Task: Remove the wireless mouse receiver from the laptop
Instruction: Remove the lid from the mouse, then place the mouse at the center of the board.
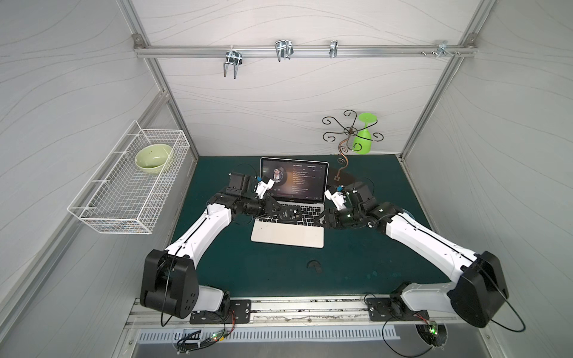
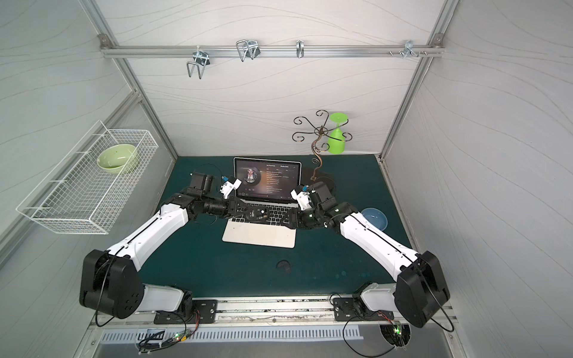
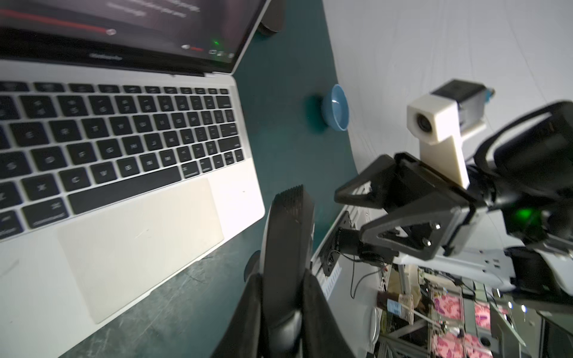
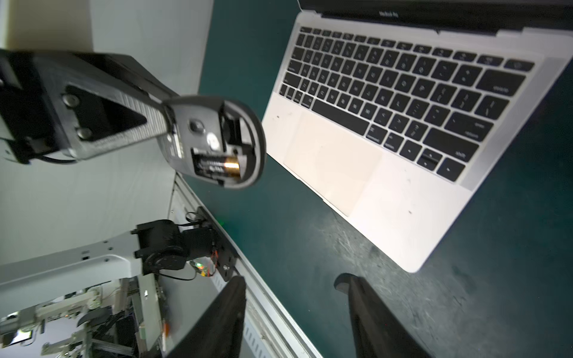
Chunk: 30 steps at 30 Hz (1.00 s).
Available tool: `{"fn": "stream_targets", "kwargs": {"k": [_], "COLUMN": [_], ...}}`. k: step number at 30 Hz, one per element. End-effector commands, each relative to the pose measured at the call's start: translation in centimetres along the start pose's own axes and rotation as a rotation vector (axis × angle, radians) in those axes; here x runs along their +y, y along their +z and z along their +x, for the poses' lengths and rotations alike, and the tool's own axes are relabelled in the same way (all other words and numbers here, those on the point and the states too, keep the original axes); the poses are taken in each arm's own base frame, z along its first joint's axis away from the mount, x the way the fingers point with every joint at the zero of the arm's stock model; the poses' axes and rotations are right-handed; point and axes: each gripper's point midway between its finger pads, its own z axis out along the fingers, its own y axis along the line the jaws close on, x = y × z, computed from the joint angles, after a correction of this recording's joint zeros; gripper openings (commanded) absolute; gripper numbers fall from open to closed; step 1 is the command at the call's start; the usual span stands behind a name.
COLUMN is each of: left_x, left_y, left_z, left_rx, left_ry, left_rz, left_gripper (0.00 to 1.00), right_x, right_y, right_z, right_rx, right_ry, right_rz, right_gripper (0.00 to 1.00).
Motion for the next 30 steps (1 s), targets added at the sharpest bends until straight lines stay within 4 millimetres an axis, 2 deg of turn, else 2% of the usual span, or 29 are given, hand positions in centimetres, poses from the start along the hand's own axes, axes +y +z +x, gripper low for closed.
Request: {"fn": "stream_targets", "kwargs": {"k": [1, 5, 10, 17, 23, 30], "left_x": [1.8, 4.0, 6.0, 7.4, 7.5, 7.5], "left_y": [-0.3, -0.1, 0.0, 0.8, 1.6, 1.8], "left_z": [0.0, 2.2, 5.5, 8.4, 8.8, 9.1], "left_rx": [-0.071, -0.093, -0.117, -0.112, -0.093, -0.081], "left_ry": [-0.048, -0.156, -0.246, -0.277, -0.284, -0.281], "left_rz": [-0.073, -0.12, -0.161, -0.126, -0.095, -0.091], "left_gripper": [0.0, 0.0, 0.0, 0.0, 0.0, 0.0], "right_x": [-2.8, -3.7, -5.0, -6.6, -7.5, -8.0], "right_y": [1.0, 3.3, 5.0, 7.2, 9.1, 10.0], "right_z": [4.0, 7.7, 10.9, 12.3, 12.6, 13.7], "right_rx": [0.101, 0.212, 0.31, 0.368, 0.388, 0.434], "right_ry": [-0.018, -0.037, -0.128, -0.209, -0.228, -0.25], "right_rz": [0.154, 0.205, 0.35, 0.481, 0.516, 0.539], "right_gripper": [0.56, 0.56, 0.57, 0.59, 0.58, 0.57]}}
